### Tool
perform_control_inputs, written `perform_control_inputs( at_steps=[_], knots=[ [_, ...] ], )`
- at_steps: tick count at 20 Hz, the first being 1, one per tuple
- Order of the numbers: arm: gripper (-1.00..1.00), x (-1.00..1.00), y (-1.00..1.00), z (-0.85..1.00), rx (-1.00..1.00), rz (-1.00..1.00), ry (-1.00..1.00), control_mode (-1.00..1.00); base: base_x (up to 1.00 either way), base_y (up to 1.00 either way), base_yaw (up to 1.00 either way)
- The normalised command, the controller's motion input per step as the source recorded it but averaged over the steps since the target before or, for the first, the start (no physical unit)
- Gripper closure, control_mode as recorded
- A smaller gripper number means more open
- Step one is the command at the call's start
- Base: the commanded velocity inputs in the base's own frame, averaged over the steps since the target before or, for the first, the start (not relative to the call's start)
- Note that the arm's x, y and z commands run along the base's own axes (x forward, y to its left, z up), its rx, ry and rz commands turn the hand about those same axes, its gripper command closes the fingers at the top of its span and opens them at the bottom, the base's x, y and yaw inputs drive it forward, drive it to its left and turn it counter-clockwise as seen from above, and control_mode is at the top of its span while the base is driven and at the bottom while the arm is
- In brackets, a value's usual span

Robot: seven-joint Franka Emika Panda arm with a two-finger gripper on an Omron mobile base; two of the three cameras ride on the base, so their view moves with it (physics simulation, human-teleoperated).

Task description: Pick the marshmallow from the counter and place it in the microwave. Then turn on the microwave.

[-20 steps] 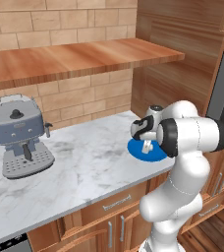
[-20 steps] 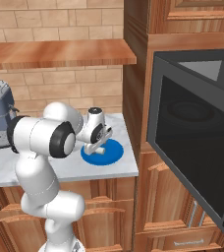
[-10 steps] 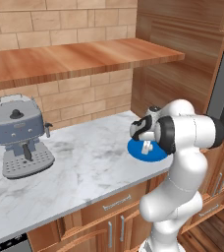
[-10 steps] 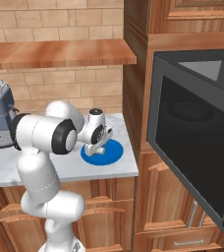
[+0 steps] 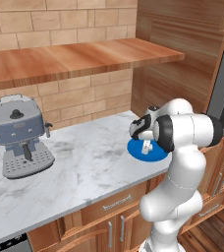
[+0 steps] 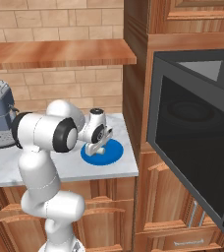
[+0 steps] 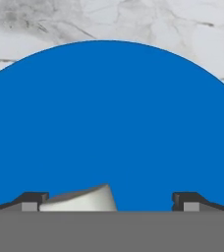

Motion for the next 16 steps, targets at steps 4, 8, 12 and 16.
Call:
perform_control_inputs(
  at_steps=[4, 8, 12, 16],
  knots=[
    [1.00, 0.03, 0.00, -0.11, 0.00, 0.00, 0.02, -1.00, 0.00, 0.00, 0.00],
    [1.00, 0.00, 0.00, -0.12, 0.00, 0.00, 0.02, -1.00, 0.00, 0.00, 0.00],
    [1.00, 0.01, -0.01, -0.09, 0.00, 0.00, 0.02, -1.00, 0.00, 0.00, 0.00],
    [1.00, 0.00, 0.00, -0.01, 0.00, 0.00, 0.00, -1.00, 0.00, 0.00, 0.00]
  ],
)
